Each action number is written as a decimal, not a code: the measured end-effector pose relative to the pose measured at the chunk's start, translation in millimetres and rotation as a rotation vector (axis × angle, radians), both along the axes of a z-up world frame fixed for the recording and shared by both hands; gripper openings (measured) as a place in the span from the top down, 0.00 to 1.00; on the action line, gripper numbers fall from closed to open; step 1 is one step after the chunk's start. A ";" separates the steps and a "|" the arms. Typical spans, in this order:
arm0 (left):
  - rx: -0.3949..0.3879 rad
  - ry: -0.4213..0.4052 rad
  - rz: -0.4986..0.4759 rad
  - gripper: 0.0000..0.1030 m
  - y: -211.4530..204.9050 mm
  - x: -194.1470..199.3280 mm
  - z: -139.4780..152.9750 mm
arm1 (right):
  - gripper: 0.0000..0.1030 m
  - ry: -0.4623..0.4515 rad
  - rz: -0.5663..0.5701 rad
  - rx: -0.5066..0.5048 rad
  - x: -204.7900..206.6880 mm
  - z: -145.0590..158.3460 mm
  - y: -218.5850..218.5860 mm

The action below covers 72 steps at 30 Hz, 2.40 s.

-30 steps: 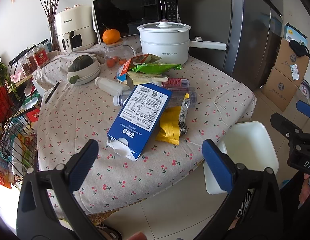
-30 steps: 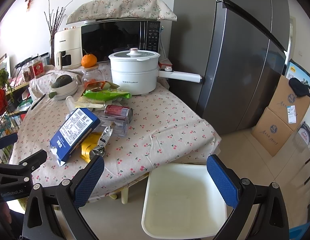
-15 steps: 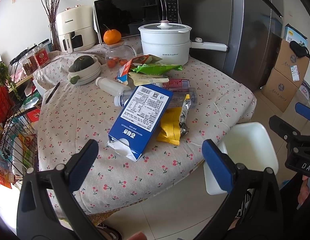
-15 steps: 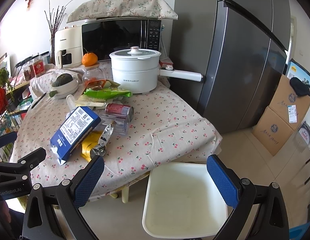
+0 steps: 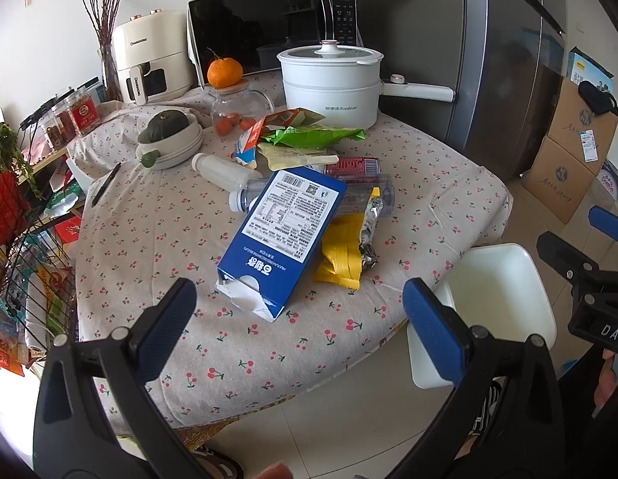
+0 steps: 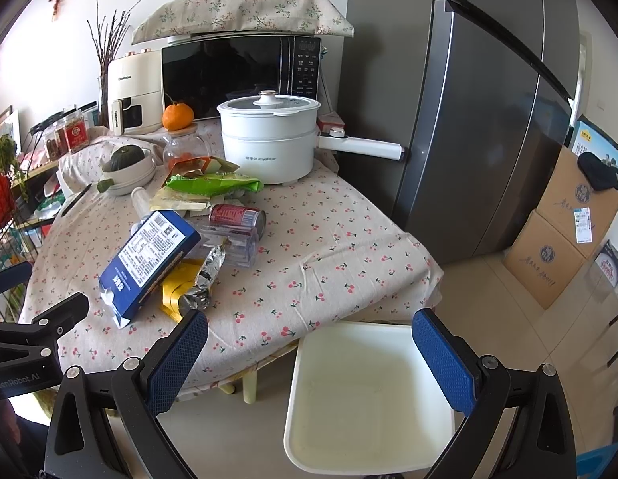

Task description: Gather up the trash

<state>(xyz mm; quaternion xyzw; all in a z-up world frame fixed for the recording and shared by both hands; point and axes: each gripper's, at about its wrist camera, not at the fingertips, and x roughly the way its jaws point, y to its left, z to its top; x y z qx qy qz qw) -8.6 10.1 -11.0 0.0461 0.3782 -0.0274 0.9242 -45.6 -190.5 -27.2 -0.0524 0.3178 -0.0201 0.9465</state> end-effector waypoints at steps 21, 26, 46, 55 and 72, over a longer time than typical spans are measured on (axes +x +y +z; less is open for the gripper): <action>-0.002 0.260 -0.303 0.00 5.8 103.8 -30.6 | 0.00 0.247 0.262 0.165 101.7 3.4 6.9; 0.066 0.339 -0.332 0.00 2.3 140.9 -58.6 | 0.00 0.413 0.271 0.348 135.4 -35.7 -12.9; 0.066 0.402 -0.285 0.05 13.1 169.3 -84.6 | 0.05 0.526 0.248 0.361 191.0 -70.9 4.2; -0.162 0.325 -0.131 0.07 55.5 140.9 -50.4 | 0.20 0.583 0.263 0.442 211.0 -95.6 33.1; -0.270 0.275 -0.032 0.07 87.9 108.2 -35.6 | 0.91 0.551 0.251 0.478 203.1 -96.8 48.1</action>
